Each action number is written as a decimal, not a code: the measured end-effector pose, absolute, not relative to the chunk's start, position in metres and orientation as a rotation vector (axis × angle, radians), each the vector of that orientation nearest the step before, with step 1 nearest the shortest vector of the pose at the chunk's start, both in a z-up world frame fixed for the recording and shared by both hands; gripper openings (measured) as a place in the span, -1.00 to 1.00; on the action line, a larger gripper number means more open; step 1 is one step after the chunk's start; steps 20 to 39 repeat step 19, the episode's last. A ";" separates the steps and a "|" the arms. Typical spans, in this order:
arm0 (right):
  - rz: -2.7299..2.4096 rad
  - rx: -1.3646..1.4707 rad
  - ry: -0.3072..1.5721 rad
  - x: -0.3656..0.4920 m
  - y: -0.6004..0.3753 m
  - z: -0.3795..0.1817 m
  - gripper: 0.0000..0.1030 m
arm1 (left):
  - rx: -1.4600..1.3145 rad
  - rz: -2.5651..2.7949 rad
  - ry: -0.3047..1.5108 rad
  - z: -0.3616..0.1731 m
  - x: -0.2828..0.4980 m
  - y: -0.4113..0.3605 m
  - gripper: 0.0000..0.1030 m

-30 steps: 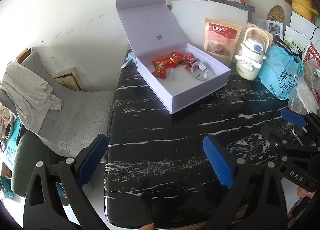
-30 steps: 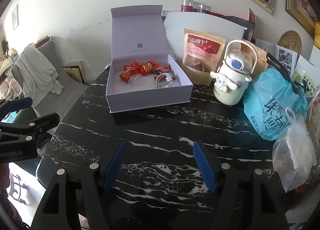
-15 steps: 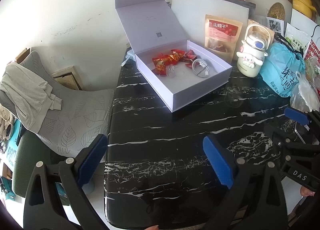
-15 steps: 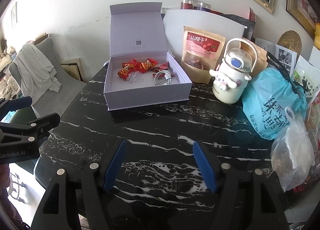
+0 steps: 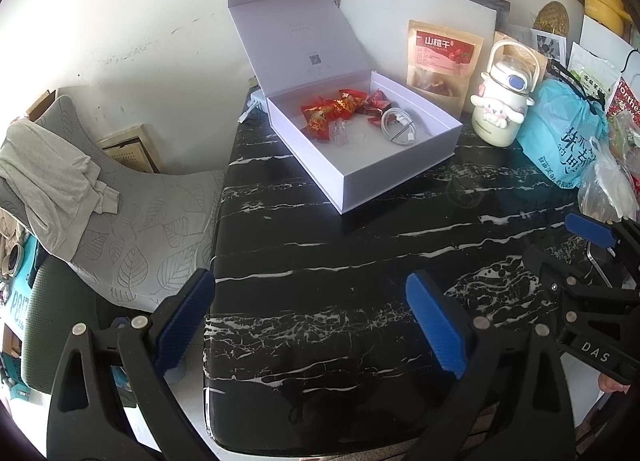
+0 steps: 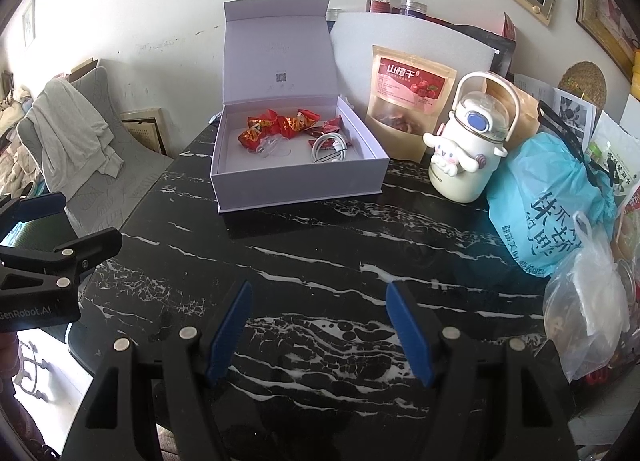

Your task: Organize objects

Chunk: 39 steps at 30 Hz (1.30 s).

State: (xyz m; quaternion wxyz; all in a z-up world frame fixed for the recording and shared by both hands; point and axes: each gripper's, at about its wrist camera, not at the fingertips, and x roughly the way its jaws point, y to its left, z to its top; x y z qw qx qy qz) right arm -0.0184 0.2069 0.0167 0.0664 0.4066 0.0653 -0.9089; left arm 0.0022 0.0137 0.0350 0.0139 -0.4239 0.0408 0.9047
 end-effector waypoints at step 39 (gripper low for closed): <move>-2.731 1.255 0.190 -0.016 0.210 0.009 0.36 | -1.370 2.779 0.118 0.021 0.001 0.020 0.87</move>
